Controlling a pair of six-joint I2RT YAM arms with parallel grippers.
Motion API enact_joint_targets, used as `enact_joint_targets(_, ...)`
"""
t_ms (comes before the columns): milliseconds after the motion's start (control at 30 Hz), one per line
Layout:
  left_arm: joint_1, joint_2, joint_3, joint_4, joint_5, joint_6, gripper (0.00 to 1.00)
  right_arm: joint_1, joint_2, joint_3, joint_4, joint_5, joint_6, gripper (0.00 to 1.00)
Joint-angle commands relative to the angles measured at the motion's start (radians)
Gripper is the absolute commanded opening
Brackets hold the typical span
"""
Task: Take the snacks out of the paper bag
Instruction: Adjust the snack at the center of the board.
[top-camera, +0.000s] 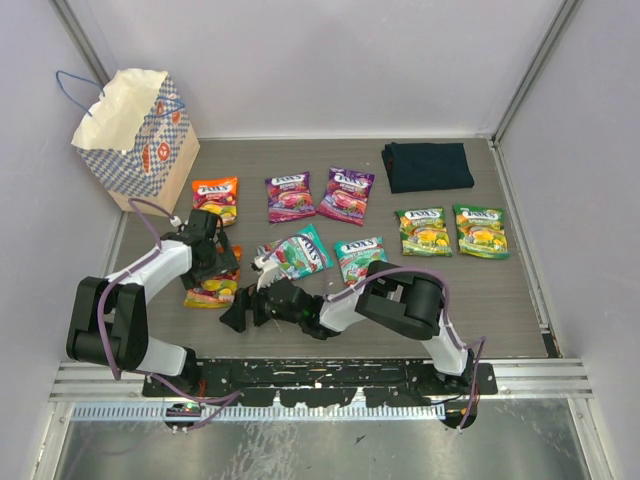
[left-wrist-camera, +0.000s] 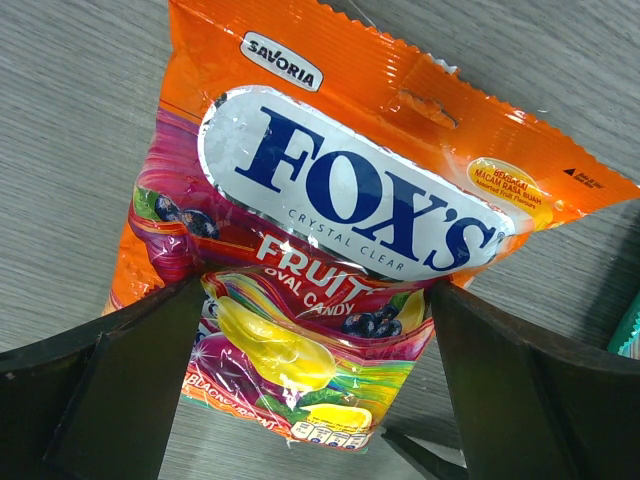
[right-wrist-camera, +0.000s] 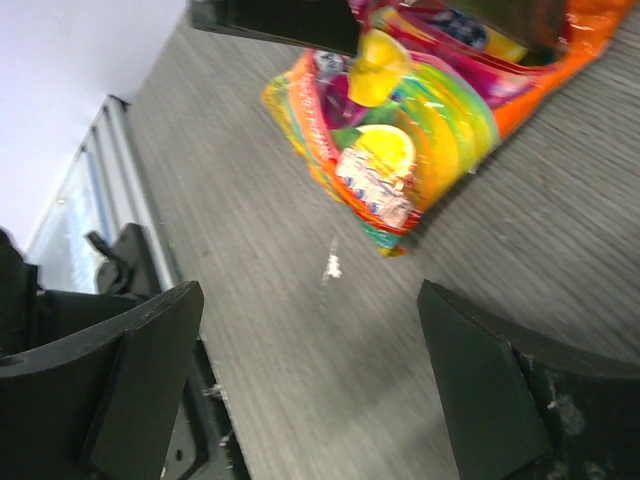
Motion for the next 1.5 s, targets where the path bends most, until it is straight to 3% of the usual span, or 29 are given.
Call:
enact_joint_targets(0,0.011,0.015,-0.013,0.000,-0.012,0.005,0.99,-0.003,0.011,0.030,-0.056,0.080,-0.035,0.95)
enact_joint_targets(600,0.012,0.018,-0.013,0.009,-0.006,0.009,0.99,-0.010,0.104,0.138,-0.044,-0.036,0.025,0.90)
enact_joint_targets(767,0.012,0.019,-0.013,0.011,-0.006,0.009,0.99,-0.009,0.091,0.137,-0.038,-0.096,0.080,0.82)
enact_joint_targets(967,0.012,0.016,-0.015,0.012,-0.005,0.009,0.99,-0.008,0.086,0.139,-0.038,-0.118,0.125,0.58)
enact_joint_targets(1367,0.012,0.013,-0.019,0.013,0.000,0.009,0.99,-0.030,0.117,0.168,-0.020,-0.093,0.154,0.49)
enact_joint_targets(1467,0.012,0.013,-0.021,0.013,0.001,0.009,1.00,-0.042,0.130,0.183,-0.019,-0.097,0.173,0.41)
